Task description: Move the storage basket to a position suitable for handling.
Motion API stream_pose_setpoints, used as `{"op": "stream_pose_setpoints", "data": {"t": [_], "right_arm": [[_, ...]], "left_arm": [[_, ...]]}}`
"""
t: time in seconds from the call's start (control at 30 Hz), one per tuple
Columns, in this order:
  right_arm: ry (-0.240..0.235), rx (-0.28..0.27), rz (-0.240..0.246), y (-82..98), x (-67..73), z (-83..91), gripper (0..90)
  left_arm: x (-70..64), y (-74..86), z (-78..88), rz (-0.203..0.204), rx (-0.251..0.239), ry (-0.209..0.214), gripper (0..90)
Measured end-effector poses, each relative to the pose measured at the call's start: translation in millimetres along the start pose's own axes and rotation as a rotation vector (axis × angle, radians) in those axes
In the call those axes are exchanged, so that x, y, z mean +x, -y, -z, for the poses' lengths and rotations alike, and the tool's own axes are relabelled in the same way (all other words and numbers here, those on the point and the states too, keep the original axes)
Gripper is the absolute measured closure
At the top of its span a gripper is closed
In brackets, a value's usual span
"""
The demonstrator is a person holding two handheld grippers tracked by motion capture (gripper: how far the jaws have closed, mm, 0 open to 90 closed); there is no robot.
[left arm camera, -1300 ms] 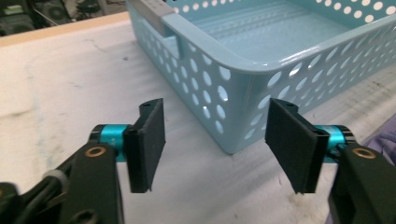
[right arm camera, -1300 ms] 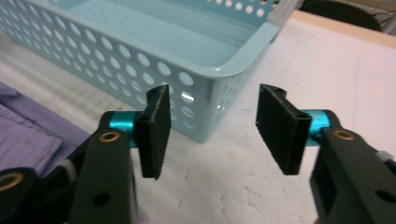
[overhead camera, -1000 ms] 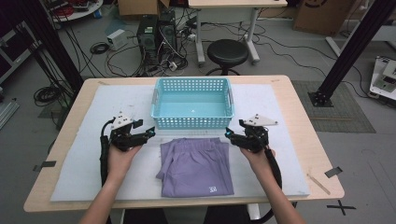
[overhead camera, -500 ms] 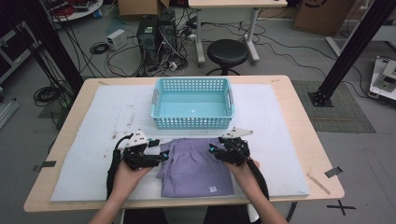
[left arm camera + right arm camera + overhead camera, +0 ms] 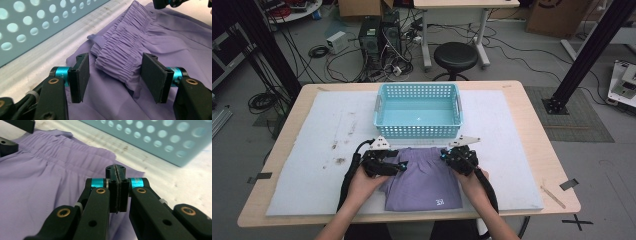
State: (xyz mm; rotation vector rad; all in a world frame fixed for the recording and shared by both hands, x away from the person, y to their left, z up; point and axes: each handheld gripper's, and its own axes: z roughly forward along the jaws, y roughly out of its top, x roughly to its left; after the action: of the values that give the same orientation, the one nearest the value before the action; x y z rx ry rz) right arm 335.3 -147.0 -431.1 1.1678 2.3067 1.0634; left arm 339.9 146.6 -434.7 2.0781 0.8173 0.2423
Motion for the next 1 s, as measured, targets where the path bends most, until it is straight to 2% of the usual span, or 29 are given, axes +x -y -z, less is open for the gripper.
{"op": "stream_pose_setpoints", "data": {"t": [0.03,0.1,0.13,0.17,0.23,0.27,0.33,0.37,0.4,0.5,0.53,0.63,0.67,0.73,0.8,0.87,0.9,0.97,1.0], "right_arm": [[-0.003,-0.001,-0.003,0.6,-1.4,0.5,86.5],[-0.036,-0.018,-0.038,0.3,-4.4,0.5,59.8],[-0.053,-0.020,-0.058,-1.0,-4.9,-1.0,58.2],[-0.063,-0.023,-0.050,-2.4,-4.4,-2.7,57.2],[-0.067,-0.022,-0.014,-6.6,-0.2,-8.2,52.9],[-0.069,-0.014,-0.007,-8.6,2.5,-11.4,53.0],[-0.079,0.041,0.005,-11.1,6.2,-20.6,54.7],[-0.074,0.065,-0.004,-11.1,5.9,-24.9,54.7],[-0.083,0.066,-0.025,-11.5,4.7,-26.3,56.2],[-0.124,0.053,-0.013,-12.1,2.1,-23.7,80.9],[-0.109,0.045,0.005,-12.0,3.7,-21.1,83.8],[-0.098,0.027,0.007,-11.6,2.9,-14.2,84.6],[-0.087,0.011,-0.007,-11.0,1.9,-11.5,84.6],[-0.071,-0.011,-0.020,-10.2,-0.6,-8.5,84.5],[-0.057,-0.006,-0.022,-9.6,-1.1,-9.3,83.7],[-0.043,0.000,-0.015,-9.2,0.2,-11.6,81.9],[-0.035,0.000,-0.014,-9.3,0.8,-13.1,80.3],[-0.009,0.010,-0.023,-9.3,0.0,-14.3,69.7],[0.000,0.009,-0.029,-9.0,-1.2,-13.6,68.2]], "left_arm": [[1.6,0.6,1.0,0.013,-0.013,0.008,40.3],[4.2,1.5,3.9,0.033,-0.041,0.041,40.3],[5.1,1.0,4.1,0.039,-0.050,0.058,40.3],[5.0,0.1,2.9,0.036,-0.051,0.069,40.3],[4.0,-3.3,-2.6,0.034,-0.020,0.075,40.3],[3.7,-4.3,-6.2,0.036,-0.004,0.075,40.4],[4.7,-5.9,-13.5,0.050,0.046,0.057,41.6],[6.5,-6.2,-15.8,0.065,0.059,0.064,42.4],[7.5,-6.5,-17.3,0.067,0.060,0.068,47.5],[6.9,-11.3,-16.8,0.032,0.040,0.057,59.9],[7.1,-14.0,-15.2,0.030,0.030,0.062,62.0],[6.0,-21.1,-9.9,0.014,-0.027,0.080,66.2],[5.8,-22.9,-9.9,0.005,-0.037,0.079,66.2],[6.3,-23.3,-12.6,0.008,-0.045,0.063,64.3],[9.1,-22.4,-15.5,0.009,-0.039,0.042,61.8],[12.6,-21.4,-16.1,0.025,-0.053,0.027,60.4],[14.6,-21.2,-15.5,0.027,-0.061,0.027,57.7],[17.1,-20.2,-11.0,0.034,-0.055,-0.009,48.0],[18.5,-18.4,-7.0,0.044,-0.055,-0.015,45.8]]}}
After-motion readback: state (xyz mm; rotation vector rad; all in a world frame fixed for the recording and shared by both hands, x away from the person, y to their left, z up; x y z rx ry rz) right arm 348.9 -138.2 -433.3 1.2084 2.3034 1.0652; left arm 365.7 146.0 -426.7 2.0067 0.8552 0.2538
